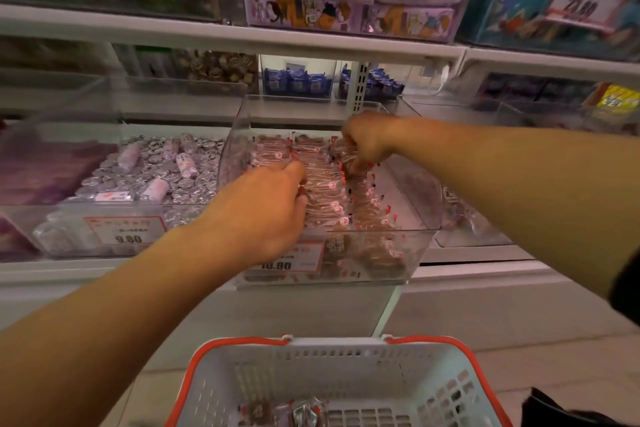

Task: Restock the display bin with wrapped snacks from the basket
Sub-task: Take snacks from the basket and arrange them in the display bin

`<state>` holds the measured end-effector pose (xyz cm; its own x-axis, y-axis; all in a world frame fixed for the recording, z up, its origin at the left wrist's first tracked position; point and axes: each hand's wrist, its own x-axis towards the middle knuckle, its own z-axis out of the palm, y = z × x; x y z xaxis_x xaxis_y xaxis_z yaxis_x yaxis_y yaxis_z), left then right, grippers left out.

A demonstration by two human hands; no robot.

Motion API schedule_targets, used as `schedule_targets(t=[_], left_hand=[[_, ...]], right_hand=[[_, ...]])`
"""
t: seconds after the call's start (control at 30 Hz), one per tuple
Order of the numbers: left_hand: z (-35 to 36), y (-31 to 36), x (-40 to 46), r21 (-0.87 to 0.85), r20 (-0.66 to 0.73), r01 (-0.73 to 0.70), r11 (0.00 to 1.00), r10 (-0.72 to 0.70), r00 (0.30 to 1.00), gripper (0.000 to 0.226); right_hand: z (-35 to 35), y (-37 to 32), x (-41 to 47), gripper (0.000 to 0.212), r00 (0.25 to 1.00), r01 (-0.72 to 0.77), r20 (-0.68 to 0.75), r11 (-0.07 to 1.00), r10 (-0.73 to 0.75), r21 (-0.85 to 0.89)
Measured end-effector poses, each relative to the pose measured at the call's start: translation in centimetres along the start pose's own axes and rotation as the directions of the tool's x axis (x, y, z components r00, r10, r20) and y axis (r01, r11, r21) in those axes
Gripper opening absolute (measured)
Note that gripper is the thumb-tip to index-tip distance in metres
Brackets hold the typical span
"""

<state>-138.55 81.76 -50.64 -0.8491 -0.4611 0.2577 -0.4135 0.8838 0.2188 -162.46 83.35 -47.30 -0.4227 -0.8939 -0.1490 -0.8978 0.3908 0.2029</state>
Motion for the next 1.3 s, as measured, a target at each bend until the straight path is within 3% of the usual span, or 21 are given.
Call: schedule_targets(t=[0.17, 0.27, 0.37, 0.57, 0.73, 0.8, 0.9, 0.93, 0.97, 1.03, 1.07, 1.1, 1.13, 1.17, 1.2, 1.23, 1.27, 1.3], left_hand=[[-0.1, -0.1, 0.1, 0.015, 0.035, -0.007, 1.0, 0.006, 0.999, 0.022], [-0.1, -0.1, -0.1, 0.016, 0.04, -0.011, 1.0, 0.01, 0.999, 0.024], [-0.1, 0.0, -0.2, 0.011, 0.034, -0.018, 1.0, 0.017, 0.999, 0.025], [-0.1, 0.2, -0.2, 0.035, 0.046, -0.008, 0.999, 0.007, 0.999, 0.027], [-0.1, 0.4, -0.3, 0.018, 0.027, -0.012, 1.0, 0.011, 1.0, 0.025], [-0.4, 0.5, -0.4, 0.006, -0.051, -0.018, 1.0, 0.018, 0.999, 0.025], [-1.2, 0.5, -1.5, 0.047, -0.283, -0.166, 0.985, 0.172, 0.943, 0.024], [-1.4, 0.5, -2.1, 0.057, -0.345, -0.247, 0.967, 0.251, 0.904, 0.025], [-1.4, 0.3, -2.8, 0.075, -0.392, -0.336, 0.939, 0.338, 0.856, 0.026], [0.1, 0.3, -4.9, 0.134, -0.416, -0.472, 0.871, 0.482, 0.771, 0.025], [1.5, 0.2, -6.2, 0.15, -0.366, -0.507, 0.849, 0.524, 0.769, 0.025], [3.5, 0.0, -7.4, 0.142, -0.238, -0.521, 0.842, 0.54, 0.807, 0.025], [5.9, -0.3, -8.6, 0.131, -0.02, -0.5, 0.856, 0.506, 0.862, 0.023], [8.4, -0.7, -9.8, 0.149, 0.24, -0.437, 0.887, 0.397, 0.886, 0.02], [10.9, -1.3, -11.1, 0.191, 0.437, -0.342, 0.92, 0.232, 0.869, 0.022], [13.6, -2.1, -12.5, 0.217, 0.564, -0.21, 0.953, 0.053, 0.824, 0.034], [16.2, -2.9, -14.1, 0.213, 0.646, -0.042, 0.976, -0.108, 0.756, 0.046], [18.6, -3.5, -15.6, 0.177, 0.689, 0.152, 0.973, -0.232, 0.687, 0.053]], right_hand=[[0.1, 0.1, 1.1, 0.058, 0.999, 0.032, 0.013, 0.999, -0.032, 0.007], [1.1, 0.4, 1.0, 0.092, 0.999, 0.013, 0.042, 0.979, -0.004, -0.204], [1.9, 0.7, 1.2, 0.08, 0.99, 0.001, 0.125, 0.887, 0.064, -0.463], [2.7, 0.4, 1.3, 0.074, 0.968, 0.012, 0.203, 0.778, 0.149, -0.629], [1.6, 0.0, -0.6, 0.079, 0.981, -0.035, 0.144, 0.847, 0.131, -0.53], [0.4, -0.7, -2.5, 0.074, 0.993, -0.042, 0.077, 0.898, 0.084, -0.437], [-1.1, -1.7, -6.2, 0.047, 0.978, -0.022, -0.206, 0.974, -0.026, -0.226], [-0.9, -2.0, -7.9, 0.037, 0.926, 0.005, -0.373, 0.992, -0.053, -0.13], [0.0, -2.6, -9.8, 0.031, 0.819, 0.058, -0.57, 0.998, -0.059, -0.021], [4.1, -4.5, -14.7, 0.021, 0.449, 0.261, -0.893, 0.95, 0.036, 0.169], [7.1, -6.1, -17.1, 0.019, 0.329, 0.352, -0.936, 0.904, 0.123, 0.243], [10.7, -7.8, -19.1, 0.018, 0.312, 0.398, -0.931, 0.864, 0.189, 0.309], [14.6, -9.3, -20.4, 0.015, 0.415, 0.394, -0.883, 0.832, 0.218, 0.39], [18.8, -10.6, -21.1, 0.013, 0.621, 0.328, -0.752, 0.798, 0.221, 0.505], [22.7, -11.8, -21.6, 0.023, 0.871, 0.164, -0.453, 0.753, 0.193, 0.637], [26.7, -12.8, -21.7, 0.044, 0.993, -0.054, -0.041, 0.745, 0.11, 0.665], [30.3, -13.5, -22.0, 0.068, 0.944, -0.253, 0.327, 0.739, 0.048, 0.624], [33.3, -13.9, -22.5, 0.087, 0.829, -0.4, 0.559, 0.727, 0.026, 0.559]])
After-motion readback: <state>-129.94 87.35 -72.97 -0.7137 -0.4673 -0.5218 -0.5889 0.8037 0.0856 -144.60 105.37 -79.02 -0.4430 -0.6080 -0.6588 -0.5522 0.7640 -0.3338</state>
